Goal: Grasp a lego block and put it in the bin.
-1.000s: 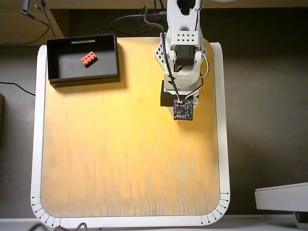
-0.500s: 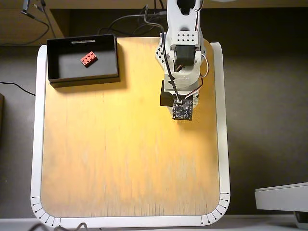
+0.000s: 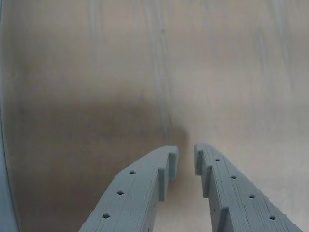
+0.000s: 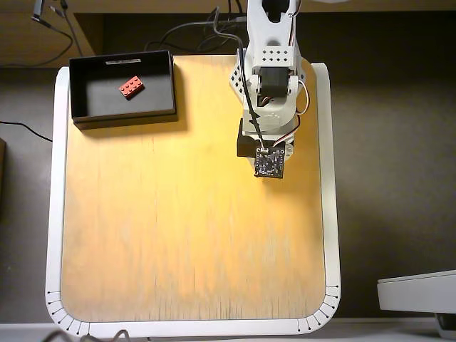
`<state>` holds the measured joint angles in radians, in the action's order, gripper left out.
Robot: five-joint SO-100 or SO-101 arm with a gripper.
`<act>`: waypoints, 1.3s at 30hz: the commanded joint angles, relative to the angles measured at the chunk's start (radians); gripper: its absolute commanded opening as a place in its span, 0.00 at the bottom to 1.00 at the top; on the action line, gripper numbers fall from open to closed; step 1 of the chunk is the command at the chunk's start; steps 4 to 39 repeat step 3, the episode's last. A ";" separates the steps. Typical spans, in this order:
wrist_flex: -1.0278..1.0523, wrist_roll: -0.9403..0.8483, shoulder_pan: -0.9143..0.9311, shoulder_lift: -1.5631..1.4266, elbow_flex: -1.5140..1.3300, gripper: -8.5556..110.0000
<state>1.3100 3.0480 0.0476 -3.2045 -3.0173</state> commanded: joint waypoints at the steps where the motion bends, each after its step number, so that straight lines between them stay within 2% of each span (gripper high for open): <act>1: 0.008 -0.005 -0.015 -0.092 -0.156 0.08; 39: 0.008 -0.006 -0.015 -0.092 -0.156 0.08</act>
